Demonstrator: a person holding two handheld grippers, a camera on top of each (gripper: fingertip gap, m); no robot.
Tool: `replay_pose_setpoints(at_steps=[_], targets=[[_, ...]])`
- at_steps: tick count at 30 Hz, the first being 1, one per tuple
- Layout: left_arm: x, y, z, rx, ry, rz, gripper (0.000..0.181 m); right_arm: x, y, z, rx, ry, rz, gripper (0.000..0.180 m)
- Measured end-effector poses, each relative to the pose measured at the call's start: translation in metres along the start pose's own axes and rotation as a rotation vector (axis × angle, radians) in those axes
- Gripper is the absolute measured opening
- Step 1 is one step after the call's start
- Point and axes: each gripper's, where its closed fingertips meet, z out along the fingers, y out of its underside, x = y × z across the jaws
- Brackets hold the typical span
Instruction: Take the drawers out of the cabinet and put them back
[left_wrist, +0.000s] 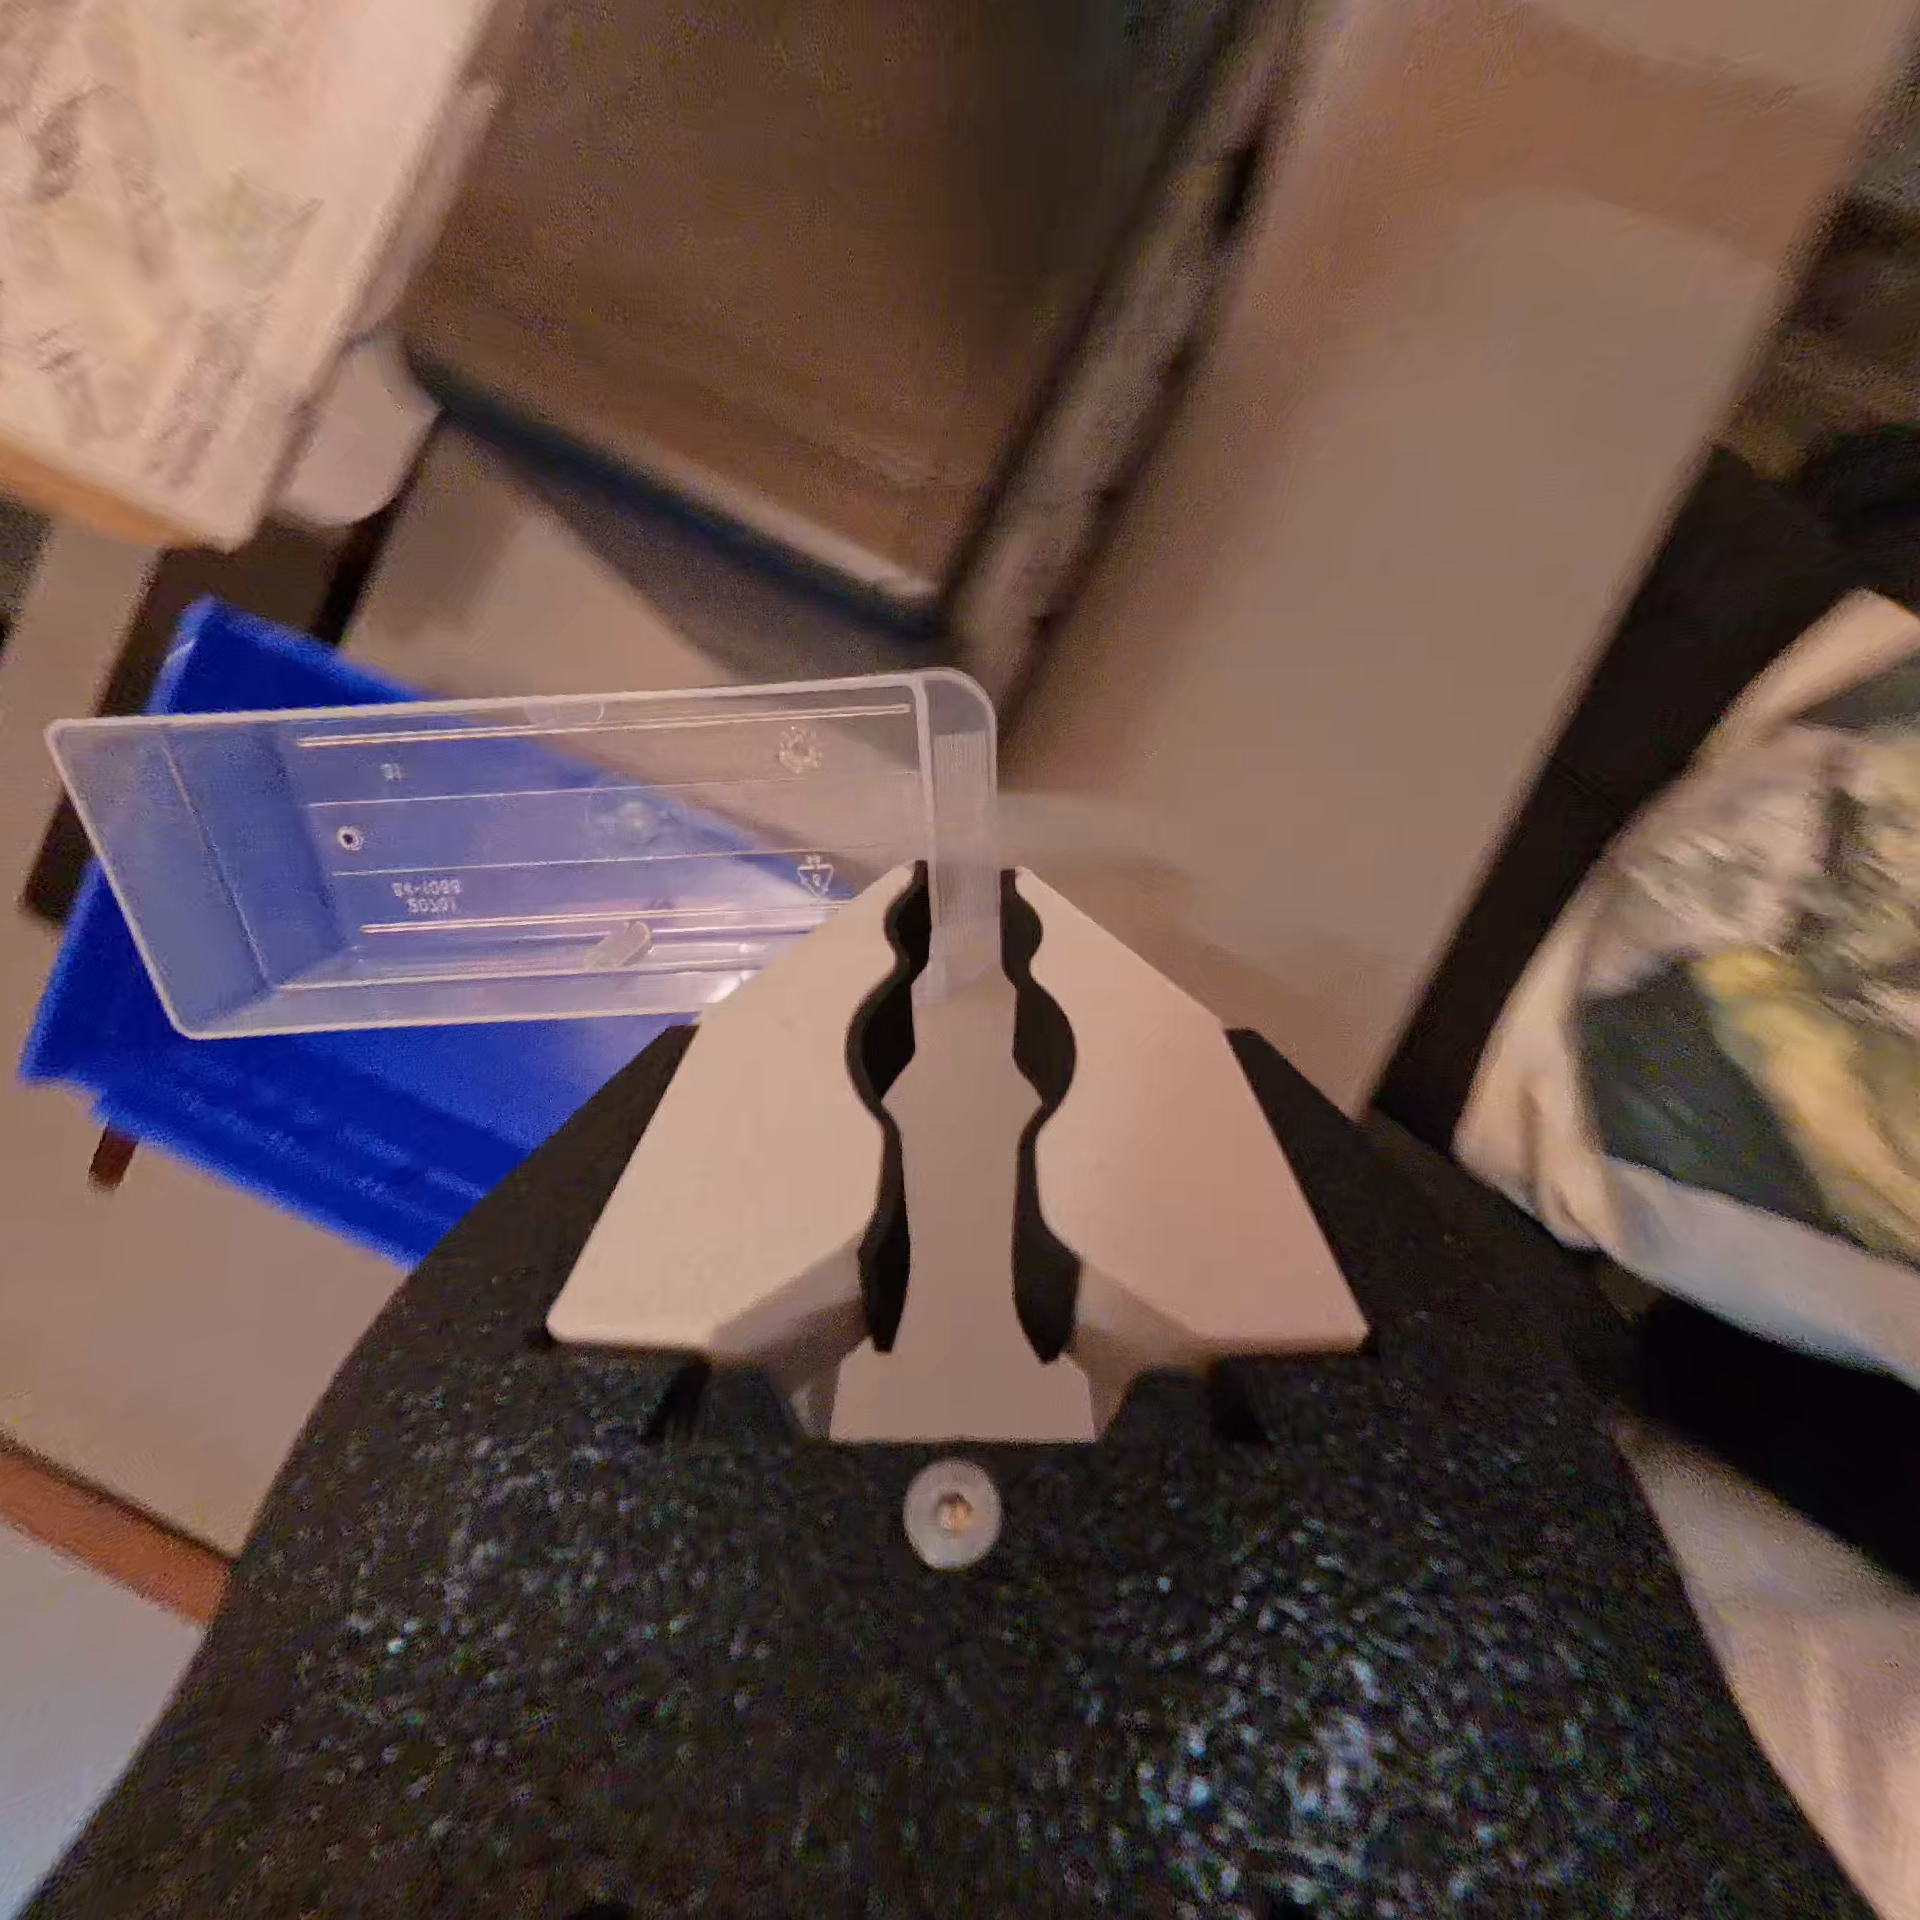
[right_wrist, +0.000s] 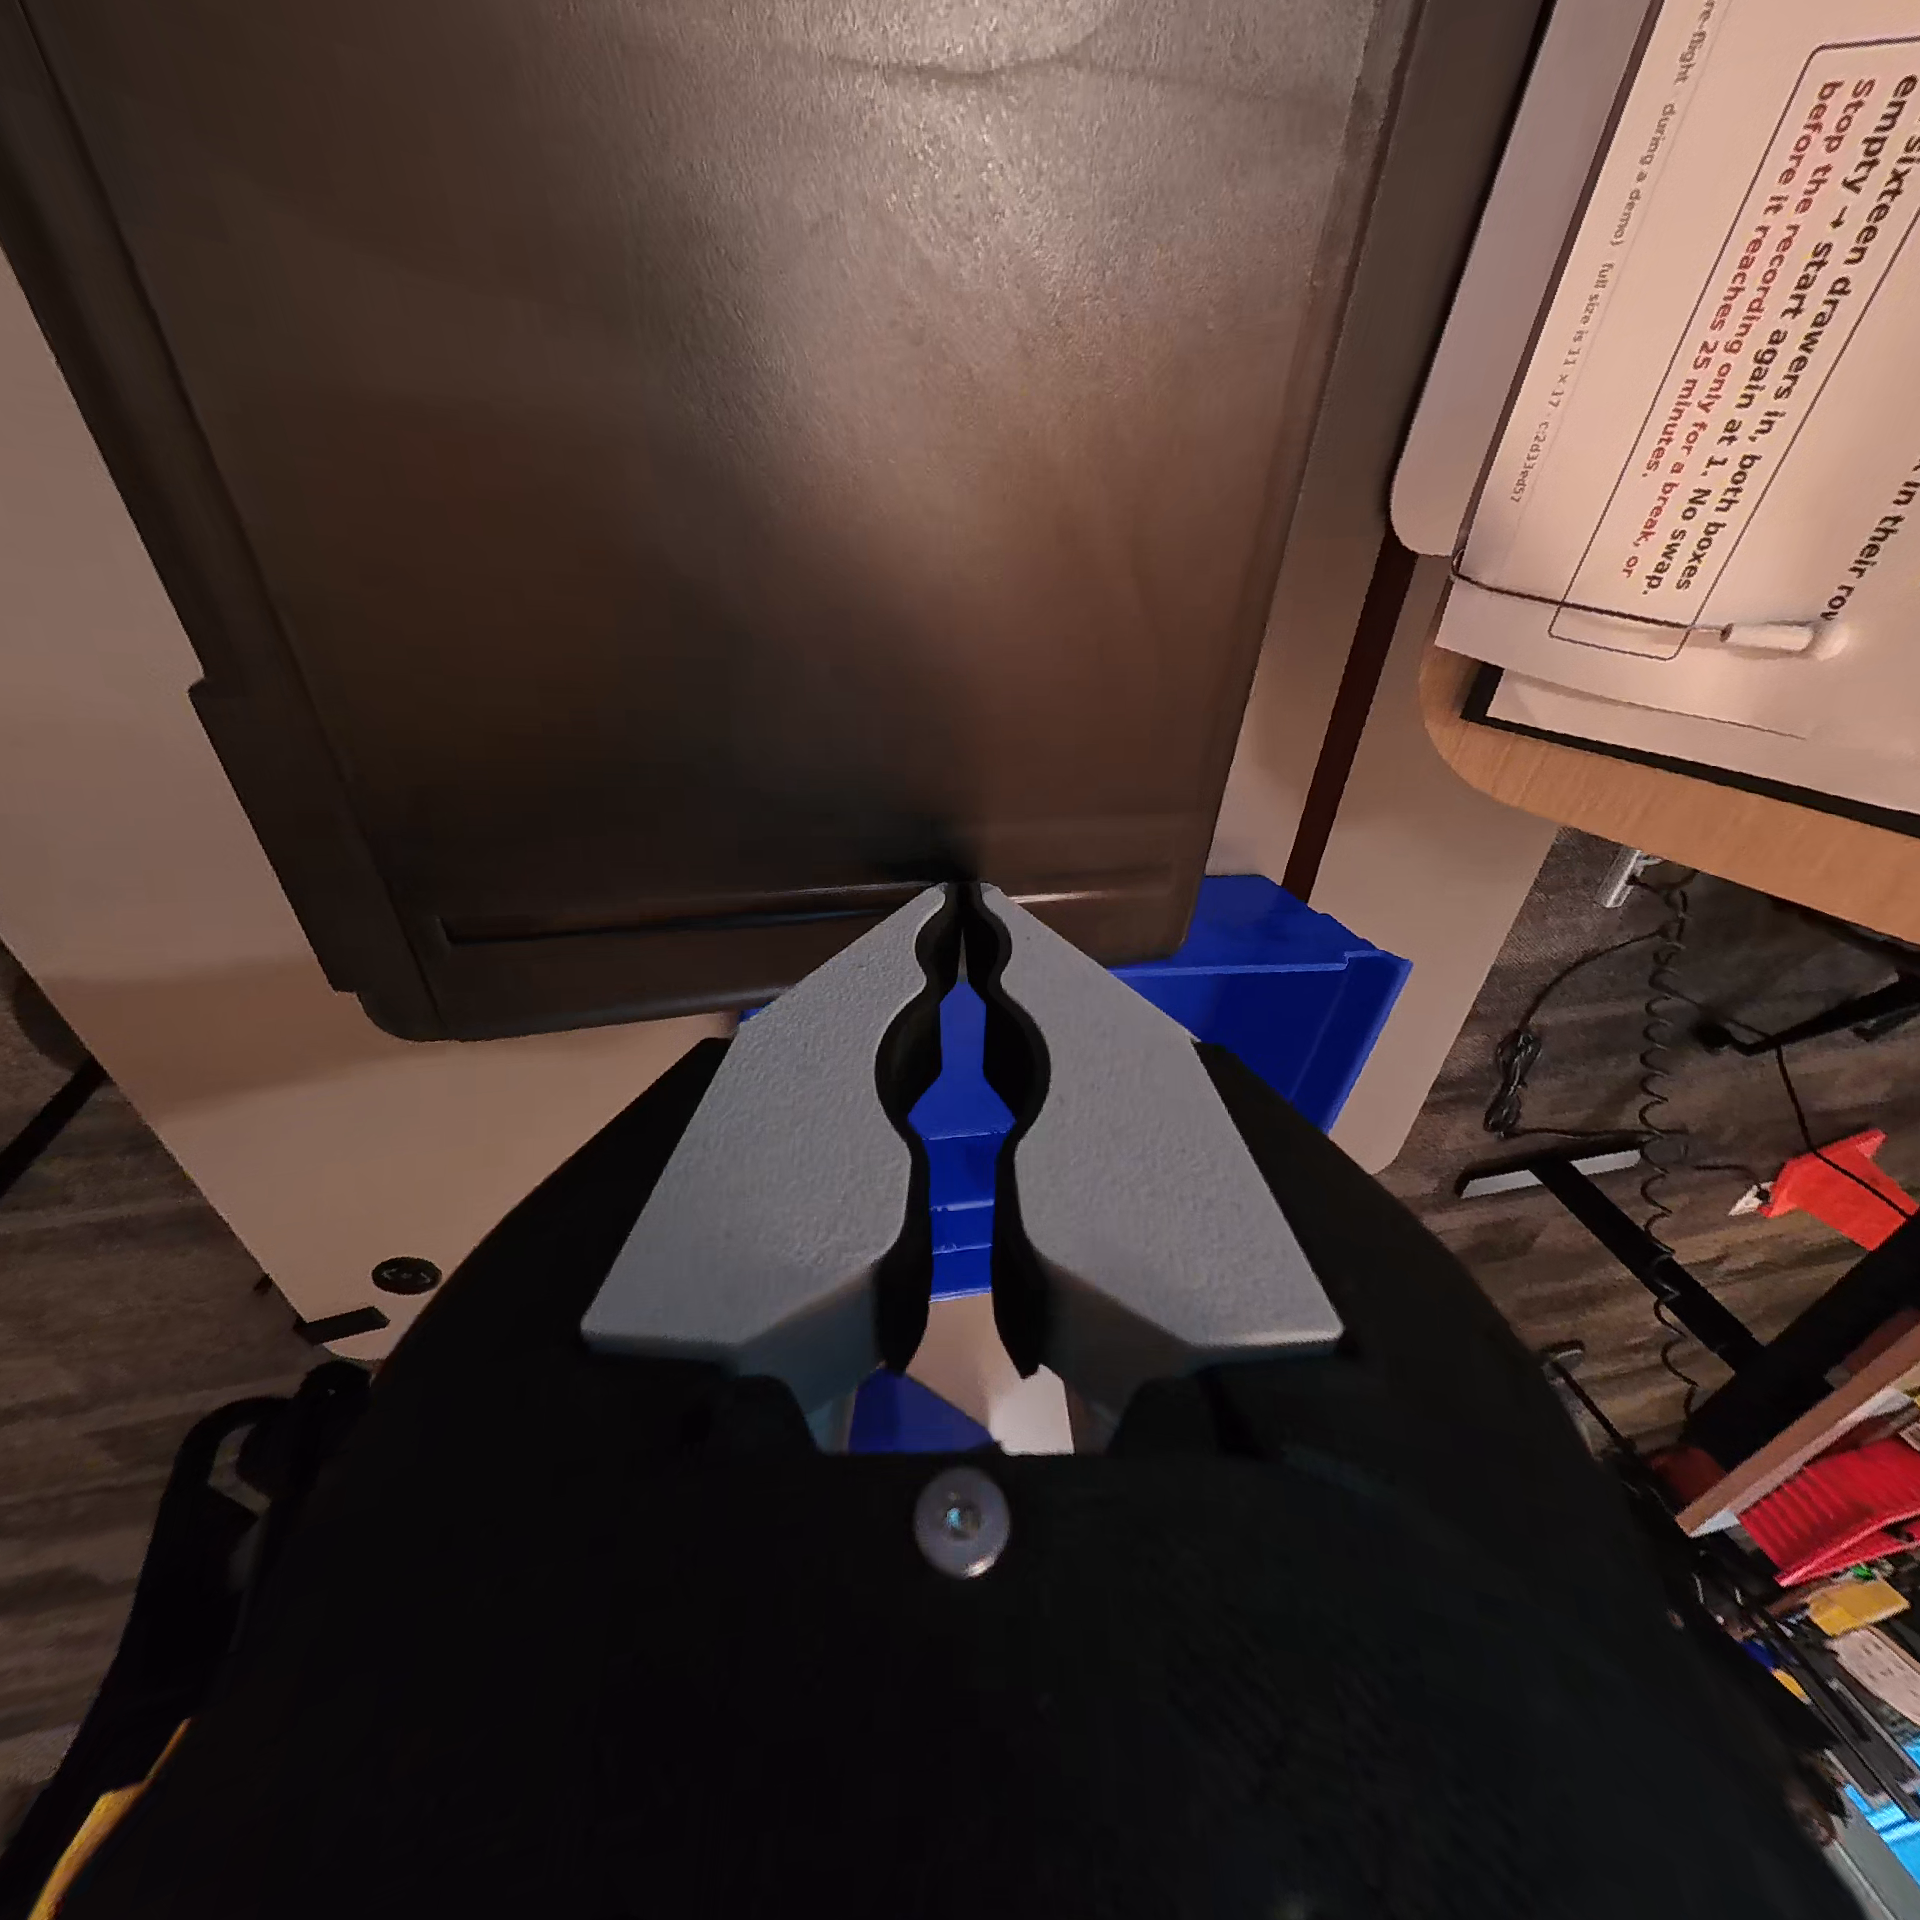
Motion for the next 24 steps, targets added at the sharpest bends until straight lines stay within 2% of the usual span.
replay_pose_setpoints(at_steps=[4,9,16,24], targets=[[0.103,-0.012,-0.018,-0.046,0.237,0.221,0.01,0.0,0.0,0.0,-0.005,0.014,0.001,0.0],[0.178,-0.011,-0.001,-0.157,0.487,0.353,0.01,0.0,0.0,0.0,0.0,0.011,0.006,0.0],[0.227,-0.024,0.06,-0.285,0.664,0.497,0.01,0.0,0.0,0.0,-0.035,-0.014,0.022,0.0],[0.243,-0.061,0.125,-0.355,0.762,0.522,0.01,0.0,0.001,0.0,-0.102,-0.039,0.008,0.0]])
